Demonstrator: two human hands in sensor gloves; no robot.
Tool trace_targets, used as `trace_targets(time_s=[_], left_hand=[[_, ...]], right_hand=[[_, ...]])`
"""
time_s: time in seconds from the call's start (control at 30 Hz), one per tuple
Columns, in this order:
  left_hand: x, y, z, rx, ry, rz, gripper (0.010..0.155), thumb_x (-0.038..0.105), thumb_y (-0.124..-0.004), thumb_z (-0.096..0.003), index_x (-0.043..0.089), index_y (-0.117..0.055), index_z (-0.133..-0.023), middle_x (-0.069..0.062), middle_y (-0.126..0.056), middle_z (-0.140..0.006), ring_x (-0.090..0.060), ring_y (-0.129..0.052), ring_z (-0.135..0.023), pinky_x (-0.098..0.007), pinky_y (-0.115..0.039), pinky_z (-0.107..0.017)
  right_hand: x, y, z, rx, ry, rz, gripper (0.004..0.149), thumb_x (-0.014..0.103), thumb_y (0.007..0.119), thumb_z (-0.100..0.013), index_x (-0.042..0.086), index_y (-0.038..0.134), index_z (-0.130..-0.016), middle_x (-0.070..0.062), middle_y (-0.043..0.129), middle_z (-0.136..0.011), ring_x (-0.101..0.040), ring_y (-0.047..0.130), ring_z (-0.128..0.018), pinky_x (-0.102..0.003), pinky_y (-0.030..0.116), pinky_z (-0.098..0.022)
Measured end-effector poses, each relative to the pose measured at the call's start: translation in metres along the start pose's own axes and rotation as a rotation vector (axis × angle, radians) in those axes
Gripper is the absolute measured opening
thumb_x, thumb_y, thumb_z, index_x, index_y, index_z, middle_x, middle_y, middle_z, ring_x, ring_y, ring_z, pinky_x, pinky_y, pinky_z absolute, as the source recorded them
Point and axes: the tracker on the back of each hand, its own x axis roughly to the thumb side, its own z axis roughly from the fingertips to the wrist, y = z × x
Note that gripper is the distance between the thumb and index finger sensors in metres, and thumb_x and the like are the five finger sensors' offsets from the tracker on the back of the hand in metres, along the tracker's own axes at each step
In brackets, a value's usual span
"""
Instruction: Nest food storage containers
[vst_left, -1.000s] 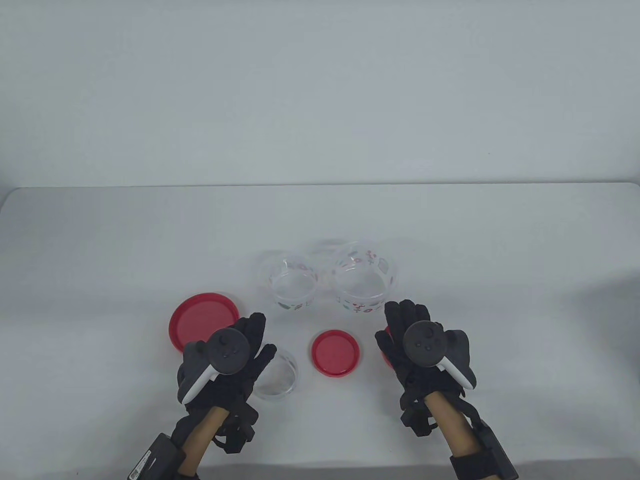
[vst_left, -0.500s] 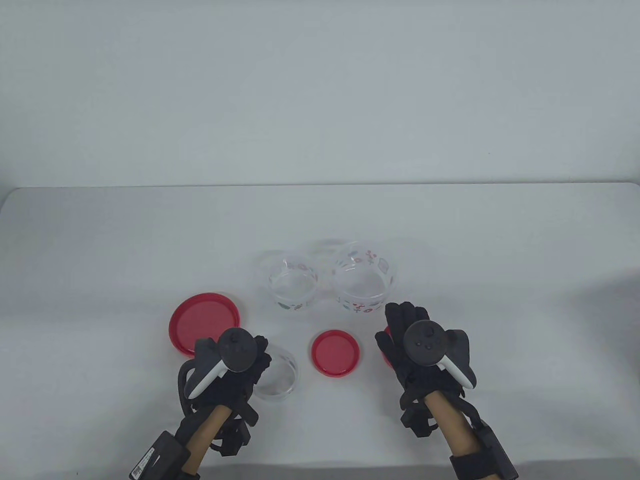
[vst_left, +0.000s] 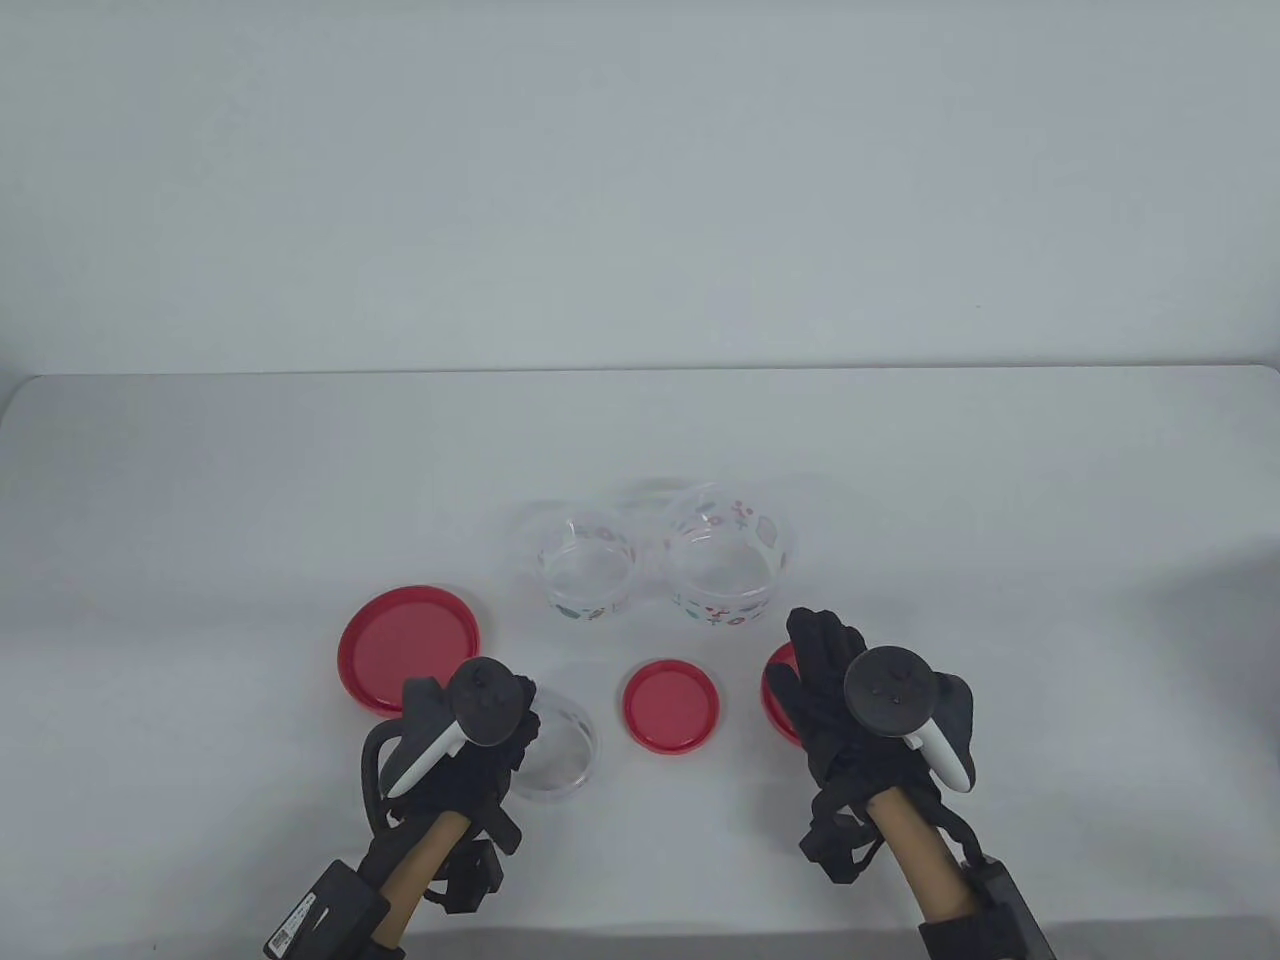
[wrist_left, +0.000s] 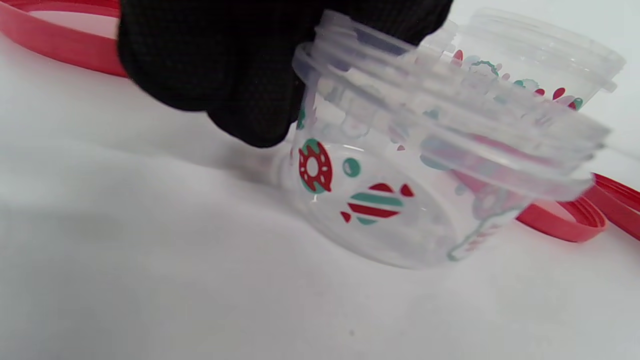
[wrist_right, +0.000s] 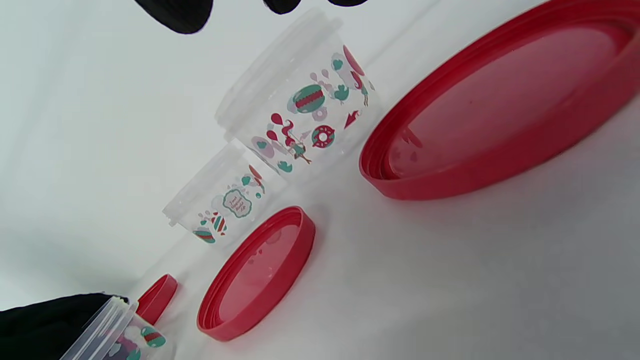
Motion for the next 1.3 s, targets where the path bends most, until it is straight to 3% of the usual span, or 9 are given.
trace_targets(time_s=[0.6,0.73,1.3], left_hand=[[0.005,-0.002,0.001,0.042,0.001,-0.027,0.052,0.035,-0.060,-0.0653,0.023,-0.055,-0.116,-0.011,-0.085,-0.099,-0.024,-0.093,-0.059,-0.036,-0.084,-0.046],[0.014,0.001,0.005,0.086,-0.016,-0.047,0.052,0.034,-0.060,-0.0654,0.023,-0.056,-0.116,-0.011,-0.085,-0.099,-0.024,-0.094,-0.058,-0.036,-0.084,-0.046],[0.131,0.014,0.003,0.101,-0.186,-0.174,0.052,0.035,-0.059,-0.0657,0.025,-0.054,-0.116,-0.008,-0.084,-0.101,-0.023,-0.093,-0.060,-0.036,-0.084,-0.047]], right_hand=[[-0.003,-0.004,0.005,0.022,0.009,-0.084,0.070,0.045,0.052,-0.065,0.008,0.020,-0.114,-0.026,0.019,-0.117,-0.050,0.020,-0.101,-0.067,0.033,-0.065],[-0.001,-0.008,0.007,-0.003,0.008,-0.129,0.070,0.045,0.051,-0.065,0.002,0.025,-0.113,-0.029,0.030,-0.114,-0.053,0.032,-0.098,-0.065,0.040,-0.065],[0.003,-0.021,0.019,-0.151,-0.061,-0.480,0.068,0.045,0.050,-0.065,0.001,0.029,-0.113,-0.029,0.036,-0.113,-0.053,0.040,-0.097,-0.064,0.046,-0.063]])
